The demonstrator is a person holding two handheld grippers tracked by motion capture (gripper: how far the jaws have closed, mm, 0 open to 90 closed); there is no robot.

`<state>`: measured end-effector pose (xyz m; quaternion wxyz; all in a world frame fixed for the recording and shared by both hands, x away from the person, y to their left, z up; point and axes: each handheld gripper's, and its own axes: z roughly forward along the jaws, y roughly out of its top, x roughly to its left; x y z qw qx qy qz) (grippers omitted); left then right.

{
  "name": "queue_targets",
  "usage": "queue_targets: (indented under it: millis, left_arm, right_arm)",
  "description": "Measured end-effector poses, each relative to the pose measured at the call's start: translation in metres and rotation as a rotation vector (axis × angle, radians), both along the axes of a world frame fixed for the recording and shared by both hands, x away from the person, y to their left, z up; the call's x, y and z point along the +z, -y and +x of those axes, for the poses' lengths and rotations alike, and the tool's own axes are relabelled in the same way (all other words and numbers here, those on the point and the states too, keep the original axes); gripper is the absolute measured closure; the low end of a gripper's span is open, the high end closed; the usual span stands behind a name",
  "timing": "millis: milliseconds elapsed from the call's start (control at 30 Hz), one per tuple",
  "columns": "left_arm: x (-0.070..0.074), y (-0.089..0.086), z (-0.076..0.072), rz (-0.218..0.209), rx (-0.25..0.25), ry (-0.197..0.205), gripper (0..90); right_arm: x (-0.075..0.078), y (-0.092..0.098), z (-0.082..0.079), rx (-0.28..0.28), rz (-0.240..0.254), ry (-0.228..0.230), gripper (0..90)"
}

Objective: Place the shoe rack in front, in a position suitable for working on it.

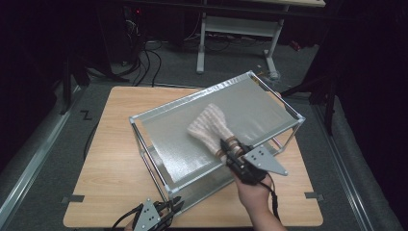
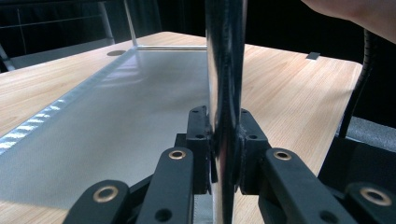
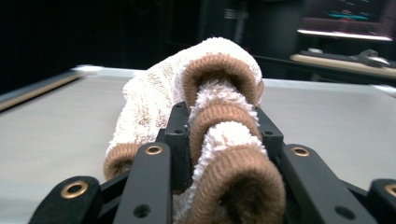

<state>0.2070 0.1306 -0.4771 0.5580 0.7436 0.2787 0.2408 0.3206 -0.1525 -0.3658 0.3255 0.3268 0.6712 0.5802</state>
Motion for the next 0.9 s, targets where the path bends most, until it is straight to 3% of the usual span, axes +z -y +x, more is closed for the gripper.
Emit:
queue_targets:
  millis: [233, 567, 767, 900]
  left_arm:
    - [0.0, 0.0, 0.0, 0.0, 0.001, 0.0, 78.7]
    - [0.0, 0.0, 0.0, -0.003, 0.001, -0.002, 78.7]
    - [0.0, 0.0, 0.0, -0.003, 0.0, -0.004, 78.7]
    - [0.0, 0.0, 0.0, -0.003, 0.0, -0.004, 78.7]
  right_arm:
    - [0.002, 0.052, 0.036, -0.161, 0.013, -0.03, 67.5]
    - [0.009, 0.108, 0.074, -0.359, -0.022, -0.045, 67.6]
    - [0.013, 0.131, 0.091, -0.436, -0.047, -0.054, 67.6]
    - [0.018, 0.138, 0.093, -0.447, -0.04, -0.046, 67.5]
